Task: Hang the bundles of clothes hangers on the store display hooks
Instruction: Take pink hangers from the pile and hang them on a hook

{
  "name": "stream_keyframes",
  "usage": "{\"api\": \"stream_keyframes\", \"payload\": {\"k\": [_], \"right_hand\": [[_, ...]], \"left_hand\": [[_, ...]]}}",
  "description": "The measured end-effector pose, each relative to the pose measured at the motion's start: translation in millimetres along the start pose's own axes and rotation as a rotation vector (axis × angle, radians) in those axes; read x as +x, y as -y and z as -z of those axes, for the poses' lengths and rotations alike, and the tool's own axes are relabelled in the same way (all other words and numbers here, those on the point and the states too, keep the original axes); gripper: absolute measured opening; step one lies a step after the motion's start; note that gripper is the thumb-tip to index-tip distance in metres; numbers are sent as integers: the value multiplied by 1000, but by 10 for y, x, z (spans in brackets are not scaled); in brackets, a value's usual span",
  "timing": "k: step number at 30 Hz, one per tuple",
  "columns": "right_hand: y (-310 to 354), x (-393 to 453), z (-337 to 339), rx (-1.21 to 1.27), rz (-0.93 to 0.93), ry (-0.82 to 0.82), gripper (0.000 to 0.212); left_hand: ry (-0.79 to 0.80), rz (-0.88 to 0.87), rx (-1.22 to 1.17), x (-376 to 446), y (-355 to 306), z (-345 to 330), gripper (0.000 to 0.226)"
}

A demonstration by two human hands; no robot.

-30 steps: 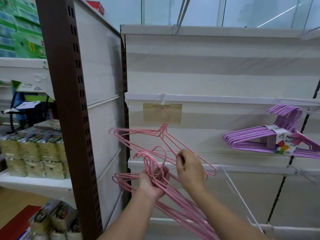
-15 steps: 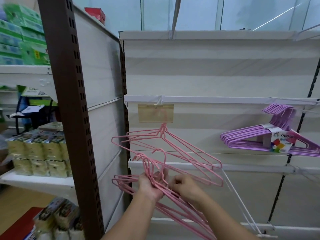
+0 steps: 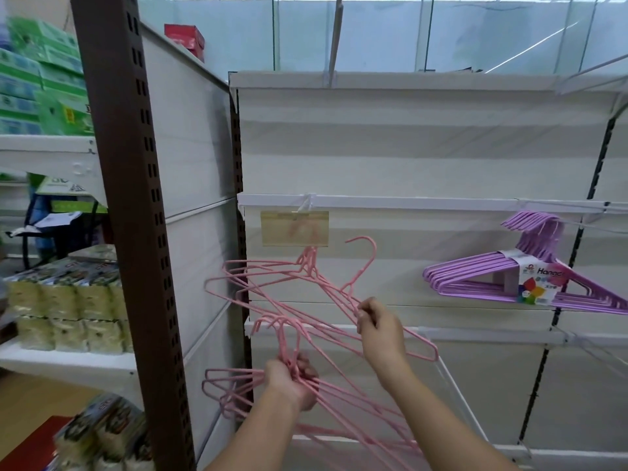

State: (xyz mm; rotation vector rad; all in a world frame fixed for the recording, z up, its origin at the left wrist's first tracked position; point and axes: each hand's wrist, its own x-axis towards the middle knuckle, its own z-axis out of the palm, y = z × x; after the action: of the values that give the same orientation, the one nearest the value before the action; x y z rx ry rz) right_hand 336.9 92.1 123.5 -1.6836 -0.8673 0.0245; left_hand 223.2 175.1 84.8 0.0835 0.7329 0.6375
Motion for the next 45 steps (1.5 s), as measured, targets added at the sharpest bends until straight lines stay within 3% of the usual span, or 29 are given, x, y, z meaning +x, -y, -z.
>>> {"api": "stream_keyframes", "payload": {"k": [8, 14, 27, 31, 34, 35, 37, 40, 45], "right_hand": [[180, 238, 324, -195, 210, -18, 22], [411, 419, 250, -346, 358, 19, 14], [533, 499, -90, -583, 226, 185, 19], [452, 491, -73, -660, 233, 46, 23], [294, 236, -74, -530, 505, -254, 19], [237, 121, -69, -482, 554, -275, 14], [145, -91, -56, -440, 482, -51, 12], [-34, -270, -94, -597, 293, 356, 19], [-160, -370, -94, -289, -31, 628, 22]], "left_hand": [[-23, -79, 196, 147, -182, 231, 33], [12, -34, 167, 76, -128, 107, 36], [93, -21, 44, -48, 57, -187, 34], [135, -33, 39, -55, 35, -190, 41], [164, -36, 28, -46, 5, -190, 50], [173, -38, 24, -36, -5, -187, 51], [192, -39, 15, -13, -18, -182, 50], [234, -36, 30, 14, -7, -196, 50], [202, -78, 95, -36, 41, -219, 47]]}}
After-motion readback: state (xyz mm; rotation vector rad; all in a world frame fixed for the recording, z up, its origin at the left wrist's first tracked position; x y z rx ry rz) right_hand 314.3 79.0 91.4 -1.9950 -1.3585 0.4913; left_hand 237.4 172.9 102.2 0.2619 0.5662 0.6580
